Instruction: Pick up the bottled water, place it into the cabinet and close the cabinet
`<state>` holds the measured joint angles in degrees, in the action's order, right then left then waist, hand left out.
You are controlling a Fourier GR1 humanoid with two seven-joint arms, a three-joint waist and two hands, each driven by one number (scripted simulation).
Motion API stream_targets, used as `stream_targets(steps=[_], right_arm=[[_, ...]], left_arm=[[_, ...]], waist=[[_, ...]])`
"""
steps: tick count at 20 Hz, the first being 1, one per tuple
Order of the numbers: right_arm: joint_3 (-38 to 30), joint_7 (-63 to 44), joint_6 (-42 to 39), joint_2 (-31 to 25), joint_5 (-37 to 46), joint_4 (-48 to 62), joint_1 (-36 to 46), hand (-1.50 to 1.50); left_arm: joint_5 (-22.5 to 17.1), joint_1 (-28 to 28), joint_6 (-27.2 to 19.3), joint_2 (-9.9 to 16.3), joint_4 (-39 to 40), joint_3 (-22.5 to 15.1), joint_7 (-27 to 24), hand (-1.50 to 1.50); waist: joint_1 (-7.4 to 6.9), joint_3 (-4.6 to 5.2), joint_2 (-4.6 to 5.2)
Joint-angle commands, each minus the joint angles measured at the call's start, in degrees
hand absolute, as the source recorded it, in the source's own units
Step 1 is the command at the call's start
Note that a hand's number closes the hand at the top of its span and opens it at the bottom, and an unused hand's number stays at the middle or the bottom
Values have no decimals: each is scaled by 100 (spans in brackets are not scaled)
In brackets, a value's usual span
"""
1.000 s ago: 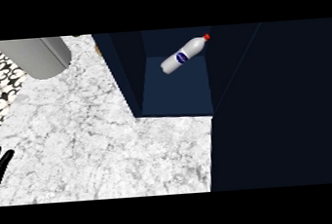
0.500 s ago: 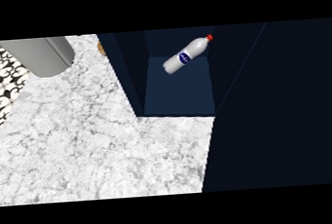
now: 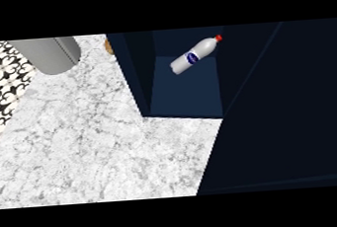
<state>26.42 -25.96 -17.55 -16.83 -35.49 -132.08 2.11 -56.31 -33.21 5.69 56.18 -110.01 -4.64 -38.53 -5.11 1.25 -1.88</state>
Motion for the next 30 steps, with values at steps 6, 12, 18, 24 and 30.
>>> stream_targets(steps=[6,12,18,24,30], right_arm=[[801,-974,1375,1321,802,652,1849,150],[1226,-1517,1863,1667,-136,1713,3695,150],[538,-1327,1793,1679,-1271,3086,5430,150],[140,-1196,1644,1682,-1789,3980,5099,150],[-412,-1099,1180,1680,-1918,4912,5126,150]], left_arm=[[-150,-244,600,218,186,420,-134,-150],[-301,-453,1076,204,324,682,-296,-150],[-496,-862,1571,202,691,1270,-389,-150],[64,-1617,2088,-372,843,1518,-757,-150],[-9,-1506,2206,-561,870,1848,-394,-150]], waist=[[-271,-24,105],[-321,-79,170],[35,-113,189],[232,-122,181],[370,-123,201]])
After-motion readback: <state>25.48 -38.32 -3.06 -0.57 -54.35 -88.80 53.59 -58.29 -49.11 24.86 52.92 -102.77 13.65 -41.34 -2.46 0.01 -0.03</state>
